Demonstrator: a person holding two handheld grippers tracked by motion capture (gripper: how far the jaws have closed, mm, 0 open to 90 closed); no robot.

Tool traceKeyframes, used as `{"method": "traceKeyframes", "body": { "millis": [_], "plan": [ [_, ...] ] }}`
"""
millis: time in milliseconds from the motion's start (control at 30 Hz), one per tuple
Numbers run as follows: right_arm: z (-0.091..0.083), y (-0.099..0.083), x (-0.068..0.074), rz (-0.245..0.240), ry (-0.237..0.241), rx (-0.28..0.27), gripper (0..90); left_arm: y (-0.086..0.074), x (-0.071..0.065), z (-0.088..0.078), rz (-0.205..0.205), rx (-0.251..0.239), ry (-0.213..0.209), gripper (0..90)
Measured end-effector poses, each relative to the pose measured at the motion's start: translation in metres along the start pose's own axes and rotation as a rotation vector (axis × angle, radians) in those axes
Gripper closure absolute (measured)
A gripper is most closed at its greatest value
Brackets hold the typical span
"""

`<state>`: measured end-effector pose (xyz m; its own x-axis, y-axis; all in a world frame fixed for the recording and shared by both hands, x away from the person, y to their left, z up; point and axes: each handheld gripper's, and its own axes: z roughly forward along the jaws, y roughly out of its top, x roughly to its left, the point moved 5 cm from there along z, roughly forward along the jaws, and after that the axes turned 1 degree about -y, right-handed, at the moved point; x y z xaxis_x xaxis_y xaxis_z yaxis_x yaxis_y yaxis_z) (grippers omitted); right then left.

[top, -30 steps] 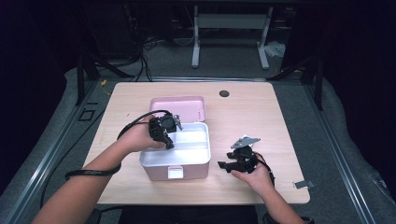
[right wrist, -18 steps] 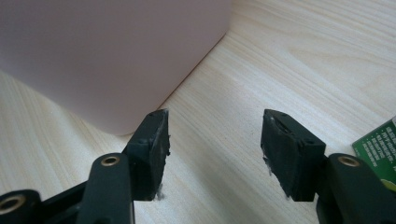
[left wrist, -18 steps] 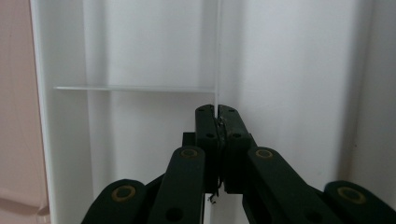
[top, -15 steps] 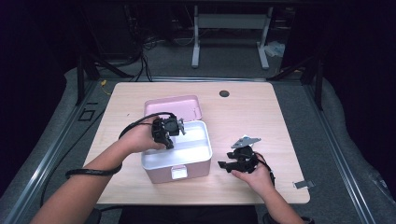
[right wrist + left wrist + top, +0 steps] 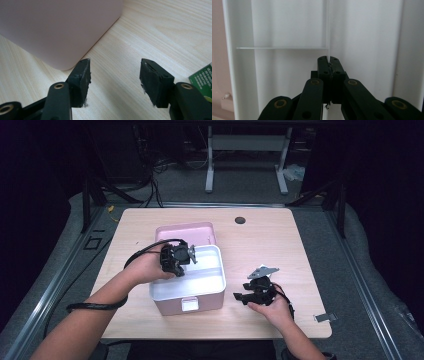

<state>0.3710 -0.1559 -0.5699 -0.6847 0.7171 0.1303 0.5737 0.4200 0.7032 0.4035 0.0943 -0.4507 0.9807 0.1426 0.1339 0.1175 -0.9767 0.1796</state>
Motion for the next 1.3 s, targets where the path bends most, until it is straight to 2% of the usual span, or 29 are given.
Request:
{"method": "traceKeyframes", "body": {
  "millis": [167, 400, 567, 633, 800, 833, 900, 933, 1100, 1300],
  "plan": [
    [0.000, 0.000, 0.000, 0.001, -0.001, -0.001, 41.8, -0.001, 0.001, -0.007, -0.032, -0.003, -0.005, 89.2],
    [0.000, 0.000, 0.000, 0.000, 0.001, 0.001, 41.9, -0.002, 0.002, -0.011, -0.038, -0.014, -0.014, 89.2],
    [0.000, 0.000, 0.000, 0.004, 0.008, 0.001, 41.8, -0.003, 0.006, -0.020, -0.087, -0.064, -0.013, 89.2],
    [0.000, -0.001, -0.001, 0.003, -0.007, 0.009, 41.9, -0.004, 0.007, -0.022, -0.102, -0.078, -0.019, 89.2],
    [0.001, -0.001, 0.000, 0.004, 0.001, 0.004, 41.8, -0.008, 0.010, -0.026, -0.132, -0.096, -0.025, 89.2],
    [0.001, -0.001, 0.000, 0.006, 0.002, 0.005, 41.9, -0.009, 0.012, -0.030, -0.169, -0.125, -0.033, 89.2],
    [0.001, -0.001, 0.000, 0.004, 0.003, 0.006, 41.9, -0.011, 0.014, -0.034, -0.197, -0.139, -0.039, 89.2],
    [0.001, -0.001, 0.000, 0.003, 0.004, 0.006, 41.8, -0.011, 0.014, -0.034, -0.197, -0.139, -0.039, 89.2],
    [0.001, -0.001, 0.000, 0.003, 0.005, 0.007, 41.9, -0.020, 0.019, -0.043, -0.207, -0.147, -0.034, 89.2],
    [0.001, -0.001, -0.001, 0.002, 0.005, 0.008, 41.9, -0.043, 0.027, -0.050, -0.267, -0.132, -0.024, 89.2]
  ]
}}
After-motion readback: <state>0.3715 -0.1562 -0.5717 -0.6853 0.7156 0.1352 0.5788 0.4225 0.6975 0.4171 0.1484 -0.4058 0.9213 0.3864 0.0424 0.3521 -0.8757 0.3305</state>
